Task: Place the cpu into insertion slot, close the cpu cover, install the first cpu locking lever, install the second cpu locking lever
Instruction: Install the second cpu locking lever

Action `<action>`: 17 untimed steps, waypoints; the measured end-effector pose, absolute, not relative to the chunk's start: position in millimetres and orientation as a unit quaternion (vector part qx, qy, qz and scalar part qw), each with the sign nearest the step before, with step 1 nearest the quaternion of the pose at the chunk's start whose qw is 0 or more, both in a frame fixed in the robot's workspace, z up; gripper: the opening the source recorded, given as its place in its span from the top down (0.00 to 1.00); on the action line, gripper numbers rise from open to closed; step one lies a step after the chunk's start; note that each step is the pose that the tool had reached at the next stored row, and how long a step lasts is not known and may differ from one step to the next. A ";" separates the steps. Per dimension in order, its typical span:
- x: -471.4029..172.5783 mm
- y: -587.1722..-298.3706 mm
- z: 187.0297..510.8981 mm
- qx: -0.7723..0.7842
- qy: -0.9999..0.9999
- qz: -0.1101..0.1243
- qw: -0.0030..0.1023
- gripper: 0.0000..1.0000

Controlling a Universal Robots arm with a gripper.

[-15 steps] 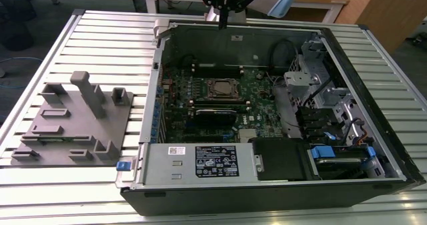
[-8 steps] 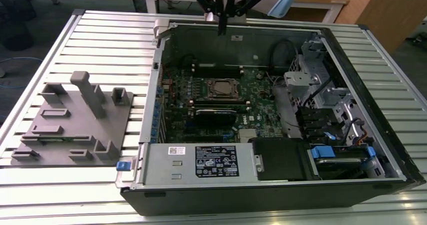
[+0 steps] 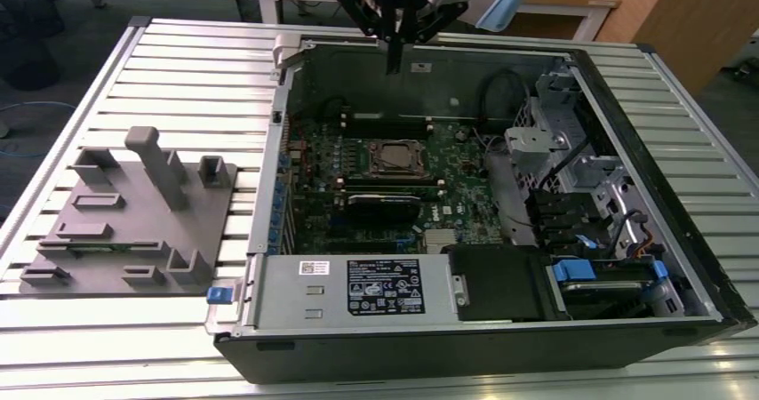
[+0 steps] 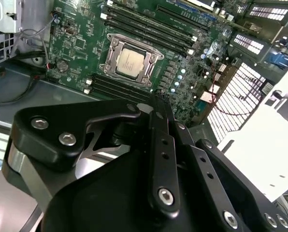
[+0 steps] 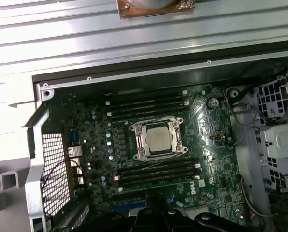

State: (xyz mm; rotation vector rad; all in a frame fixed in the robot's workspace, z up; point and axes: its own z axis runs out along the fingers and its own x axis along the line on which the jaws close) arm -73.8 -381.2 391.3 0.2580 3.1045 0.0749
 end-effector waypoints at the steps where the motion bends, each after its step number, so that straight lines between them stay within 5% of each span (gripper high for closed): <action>1: -73.8 -381.2 389.6 0.083 0.996 0.024 0.013 0.89; 17: -73.7 -381.1 362.5 0.083 0.996 0.024 0.013 0.89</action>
